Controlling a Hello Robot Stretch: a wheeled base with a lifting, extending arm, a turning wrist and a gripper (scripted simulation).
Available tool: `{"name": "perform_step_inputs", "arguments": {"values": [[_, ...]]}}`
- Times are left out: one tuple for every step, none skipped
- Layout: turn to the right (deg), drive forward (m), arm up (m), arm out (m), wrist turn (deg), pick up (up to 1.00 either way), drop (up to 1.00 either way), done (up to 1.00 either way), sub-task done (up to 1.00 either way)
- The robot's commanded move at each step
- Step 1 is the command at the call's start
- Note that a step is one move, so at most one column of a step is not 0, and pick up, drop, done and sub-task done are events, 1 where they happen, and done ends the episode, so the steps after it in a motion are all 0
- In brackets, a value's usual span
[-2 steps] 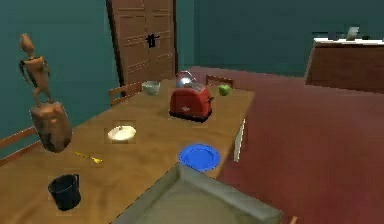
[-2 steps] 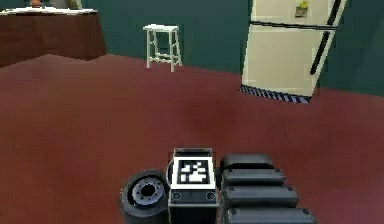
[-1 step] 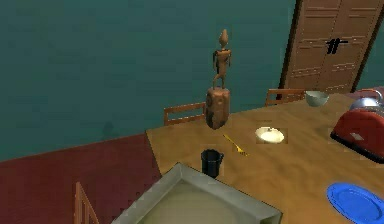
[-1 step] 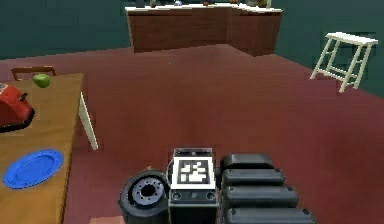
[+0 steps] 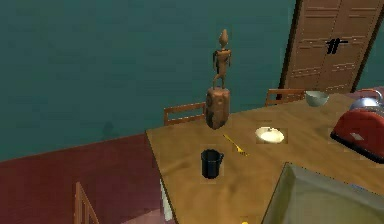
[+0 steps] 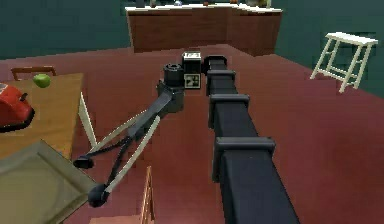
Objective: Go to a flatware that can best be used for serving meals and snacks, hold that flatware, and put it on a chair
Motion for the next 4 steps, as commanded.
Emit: {"name": "perform_step_inputs", "arguments": {"values": [[0.0,0.0,0.0,0.0,39.0,0.0,0.0,0.0,0.0],[0.0,0.0,-0.4,0.0,0.0,0.0,0.0,0.0,0.0],[0.0,0.0,-0.5,0.0,0.0,0.0,0.0,0.0,0.0],[0.0,0.0,0.0,0.0,0.0,0.0,1.0,0.0,0.0]]}}
